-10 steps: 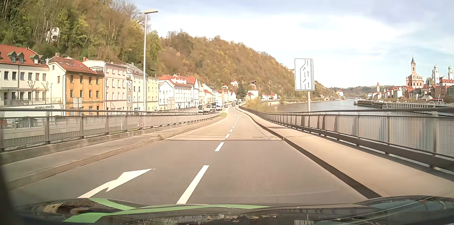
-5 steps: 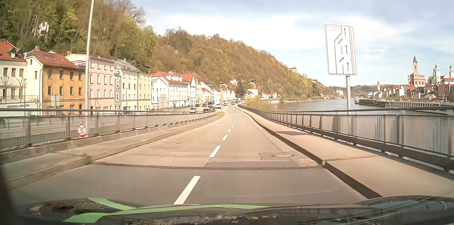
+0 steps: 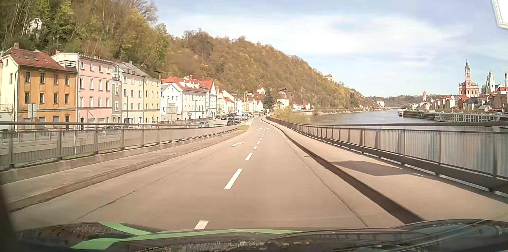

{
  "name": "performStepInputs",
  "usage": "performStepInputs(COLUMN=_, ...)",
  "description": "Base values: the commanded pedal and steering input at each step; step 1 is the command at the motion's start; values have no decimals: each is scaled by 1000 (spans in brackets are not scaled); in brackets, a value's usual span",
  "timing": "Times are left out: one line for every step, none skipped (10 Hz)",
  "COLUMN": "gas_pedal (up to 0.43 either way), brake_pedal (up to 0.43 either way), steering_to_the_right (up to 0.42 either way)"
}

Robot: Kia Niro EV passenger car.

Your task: Follow the waypoints while adhering to traffic rules and regulations

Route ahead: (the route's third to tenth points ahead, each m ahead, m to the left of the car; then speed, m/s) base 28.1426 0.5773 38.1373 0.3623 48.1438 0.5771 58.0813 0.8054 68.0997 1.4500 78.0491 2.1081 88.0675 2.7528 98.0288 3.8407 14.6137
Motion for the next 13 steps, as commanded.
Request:
performStepInputs(gas_pedal=0, brake_pedal=0, steering_to_the_right=0)
performStepInputs(gas_pedal=0, brake_pedal=0, steering_to_the_right=-2)
performStepInputs(gas_pedal=0, brake_pedal=0, steering_to_the_right=-4)
performStepInputs(gas_pedal=0, brake_pedal=0, steering_to_the_right=-4)
performStepInputs(gas_pedal=0, brake_pedal=0, steering_to_the_right=-4)
performStepInputs(gas_pedal=0, brake_pedal=0, steering_to_the_right=-4)
performStepInputs(gas_pedal=0, brake_pedal=0, steering_to_the_right=-4)
performStepInputs(gas_pedal=0, brake_pedal=0, steering_to_the_right=-3)
performStepInputs(gas_pedal=0, brake_pedal=0, steering_to_the_right=-3)
performStepInputs(gas_pedal=0, brake_pedal=0, steering_to_the_right=-4)
performStepInputs(gas_pedal=0, brake_pedal=0, steering_to_the_right=-4)
performStepInputs(gas_pedal=0, brake_pedal=0, steering_to_the_right=-3)
performStepInputs(gas_pedal=0, brake_pedal=0, steering_to_the_right=-3)
